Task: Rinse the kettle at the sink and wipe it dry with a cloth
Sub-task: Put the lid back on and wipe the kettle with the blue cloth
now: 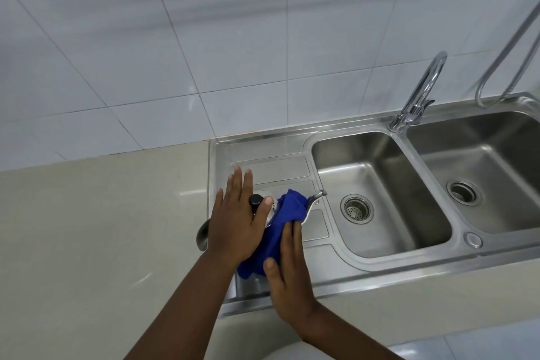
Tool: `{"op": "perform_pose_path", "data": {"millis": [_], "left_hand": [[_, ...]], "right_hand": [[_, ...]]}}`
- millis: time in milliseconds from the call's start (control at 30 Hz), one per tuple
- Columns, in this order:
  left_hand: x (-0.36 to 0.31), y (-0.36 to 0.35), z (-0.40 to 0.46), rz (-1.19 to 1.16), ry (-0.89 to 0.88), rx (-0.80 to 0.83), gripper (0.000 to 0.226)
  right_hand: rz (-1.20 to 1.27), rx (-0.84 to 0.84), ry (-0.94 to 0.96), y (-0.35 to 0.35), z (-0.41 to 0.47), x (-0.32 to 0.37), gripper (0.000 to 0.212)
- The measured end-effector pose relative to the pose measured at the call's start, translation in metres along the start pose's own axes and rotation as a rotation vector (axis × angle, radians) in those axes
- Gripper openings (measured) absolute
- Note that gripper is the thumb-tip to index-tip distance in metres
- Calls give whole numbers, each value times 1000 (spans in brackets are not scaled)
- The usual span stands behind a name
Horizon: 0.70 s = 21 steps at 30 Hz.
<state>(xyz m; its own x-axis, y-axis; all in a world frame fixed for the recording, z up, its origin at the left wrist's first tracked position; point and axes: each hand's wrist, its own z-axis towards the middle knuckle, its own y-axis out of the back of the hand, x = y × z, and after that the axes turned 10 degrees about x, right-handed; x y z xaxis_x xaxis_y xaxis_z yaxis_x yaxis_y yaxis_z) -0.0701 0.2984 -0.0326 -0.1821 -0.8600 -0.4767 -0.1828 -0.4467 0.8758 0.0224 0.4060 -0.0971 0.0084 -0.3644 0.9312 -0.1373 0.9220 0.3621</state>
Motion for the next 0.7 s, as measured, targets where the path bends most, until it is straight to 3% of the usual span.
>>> {"op": "perform_pose_path", "data": {"millis": [100,233,333,400,500,600,700], "left_hand": [[2,2,-1,-41,-51,-6,77],[4,4,1,-60,-95,14,70],[5,7,5,-22,-114,34,72],[5,11,9,47,-98,42,79],[5,12,16,189,46,27,89],[3,8,19,74,119,47,100],[3,5,19,-55,62,24,88]], "right_hand": [[-27,-22,83,20,24,13,78],[129,37,3,50,77,46,52],[196,80,-134,57,92,53,66],[229,15,-125,51,84,53,68],[301,-81,-110,26,52,48,78],[264,-60,-132,-1,14,45,80],[248,-24,-148,1,12,54,79]]}}
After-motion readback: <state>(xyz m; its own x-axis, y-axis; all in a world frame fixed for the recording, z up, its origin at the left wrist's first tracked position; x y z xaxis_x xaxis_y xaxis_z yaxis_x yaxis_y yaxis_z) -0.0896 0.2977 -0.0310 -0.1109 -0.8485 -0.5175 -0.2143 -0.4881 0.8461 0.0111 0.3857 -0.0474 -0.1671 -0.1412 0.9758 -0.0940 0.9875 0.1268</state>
